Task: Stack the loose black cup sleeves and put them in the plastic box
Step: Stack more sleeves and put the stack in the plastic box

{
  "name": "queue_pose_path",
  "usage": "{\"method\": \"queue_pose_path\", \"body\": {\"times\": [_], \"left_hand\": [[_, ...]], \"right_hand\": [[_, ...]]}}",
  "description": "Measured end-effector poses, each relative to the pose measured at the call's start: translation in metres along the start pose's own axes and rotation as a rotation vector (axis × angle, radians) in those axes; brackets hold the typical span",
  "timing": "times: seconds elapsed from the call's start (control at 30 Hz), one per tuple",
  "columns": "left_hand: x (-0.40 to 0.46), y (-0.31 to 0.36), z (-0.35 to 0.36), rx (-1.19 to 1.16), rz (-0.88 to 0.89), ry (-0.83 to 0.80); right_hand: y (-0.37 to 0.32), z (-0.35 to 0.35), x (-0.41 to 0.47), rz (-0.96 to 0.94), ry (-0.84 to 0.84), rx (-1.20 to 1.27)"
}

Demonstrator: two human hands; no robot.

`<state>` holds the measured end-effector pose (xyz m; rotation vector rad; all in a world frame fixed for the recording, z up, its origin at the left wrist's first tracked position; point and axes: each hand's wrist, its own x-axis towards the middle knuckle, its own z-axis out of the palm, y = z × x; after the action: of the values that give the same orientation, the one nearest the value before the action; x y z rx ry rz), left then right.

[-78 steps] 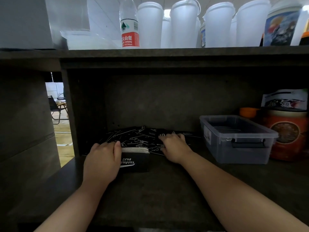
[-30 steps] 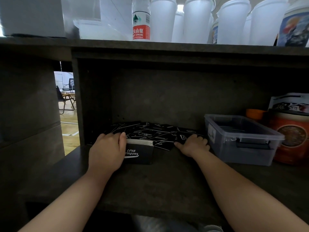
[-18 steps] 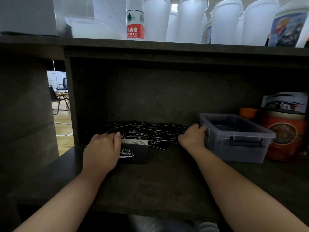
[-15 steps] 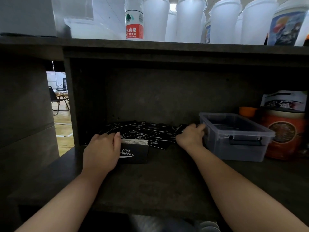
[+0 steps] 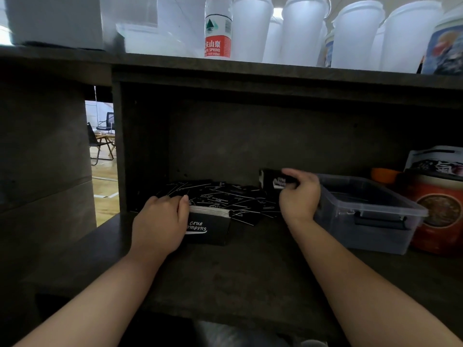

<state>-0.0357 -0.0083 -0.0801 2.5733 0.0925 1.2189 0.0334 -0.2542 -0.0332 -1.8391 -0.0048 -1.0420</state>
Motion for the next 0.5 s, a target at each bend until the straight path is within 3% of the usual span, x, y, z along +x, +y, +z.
{"method": "queue_pose_path", "body": {"times": [0.1, 0.17, 0.23, 0.33, 0.43, 0.5], "left_hand": [[0.0, 0.0, 0.0, 0.0, 0.005, -0.005], [0.0, 0.0, -0.002, -0.008, -0.003, -0.012], [-0.001, 0.001, -0.004, -0.02, -0.031, -0.015], [-0.002, 0.004, -0.006, -0.01, -0.08, 0.001], [-0.001, 0.004, -0.004, -0.004, -0.099, -0.011], [0.0, 0.002, -0.002, -0.015, -0.089, -0.016]], "right_hand": [[-0.017, -0.004, -0.01, -0.398, 0.038, -0.015], [-0.021, 0.004, -0.019, -0.532, -0.124, 0.045], [-0.026, 0.013, -0.031, -0.404, -0.444, 0.142], [-0.031, 0.021, -0.049, -0.071, -0.907, 0.286], [-0.036, 0.022, -0.058, 0.206, -1.108, 0.436], [-0.036, 0.023, -0.06, 0.157, -1.165, 0.387]]}}
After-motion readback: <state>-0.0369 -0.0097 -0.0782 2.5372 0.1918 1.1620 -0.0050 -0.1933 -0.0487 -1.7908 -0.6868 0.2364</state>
